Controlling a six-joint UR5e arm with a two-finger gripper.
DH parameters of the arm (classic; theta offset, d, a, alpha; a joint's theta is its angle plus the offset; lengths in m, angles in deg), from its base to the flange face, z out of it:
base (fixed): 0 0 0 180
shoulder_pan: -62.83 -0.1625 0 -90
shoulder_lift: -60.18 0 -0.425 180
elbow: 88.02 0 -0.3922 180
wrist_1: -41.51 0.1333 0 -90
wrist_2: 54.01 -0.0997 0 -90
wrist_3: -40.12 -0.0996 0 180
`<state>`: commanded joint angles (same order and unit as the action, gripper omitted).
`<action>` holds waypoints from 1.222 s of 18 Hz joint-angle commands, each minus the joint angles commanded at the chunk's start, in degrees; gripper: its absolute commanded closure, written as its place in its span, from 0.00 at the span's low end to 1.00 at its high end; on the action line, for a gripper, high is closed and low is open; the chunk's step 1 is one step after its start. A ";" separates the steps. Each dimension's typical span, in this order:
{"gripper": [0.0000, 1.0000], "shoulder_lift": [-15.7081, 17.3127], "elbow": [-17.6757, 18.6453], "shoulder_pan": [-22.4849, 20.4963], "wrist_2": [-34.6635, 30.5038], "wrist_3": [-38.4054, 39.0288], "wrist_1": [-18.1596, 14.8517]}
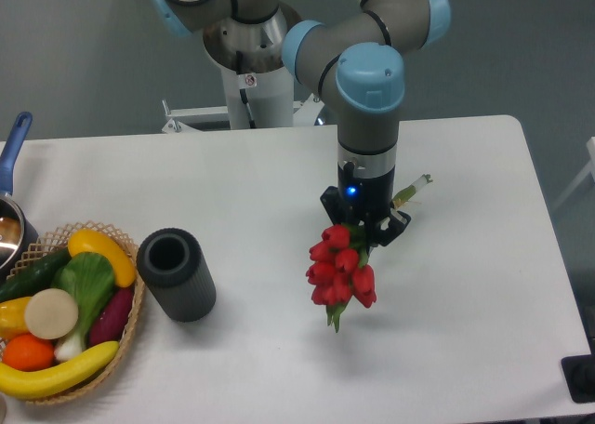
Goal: Place the flowers on the table
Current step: 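Lower the held red tulip bunch toward the table with the gripper, then lay the tulips flat on the table and open the gripper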
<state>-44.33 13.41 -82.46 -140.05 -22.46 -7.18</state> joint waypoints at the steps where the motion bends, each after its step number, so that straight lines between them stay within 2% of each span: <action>1: 0.94 -0.44 0.00 0.61 -0.97 0.00 0.17; 10: 0.92 -3.07 0.17 2.90 -1.86 0.09 -0.62; 13: 0.87 -5.01 0.00 4.22 -1.94 0.26 -0.35; 15: 0.82 -5.54 -0.09 4.92 -1.77 0.35 -0.44; 16: 0.74 -5.63 -0.17 5.28 -1.59 0.27 -0.44; 20: 0.56 -7.38 -0.35 5.89 -1.42 0.27 -0.18; 22: 0.43 -8.43 -0.53 6.50 -1.42 0.44 0.09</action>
<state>-52.76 12.88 -75.96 -141.46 -22.02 -7.09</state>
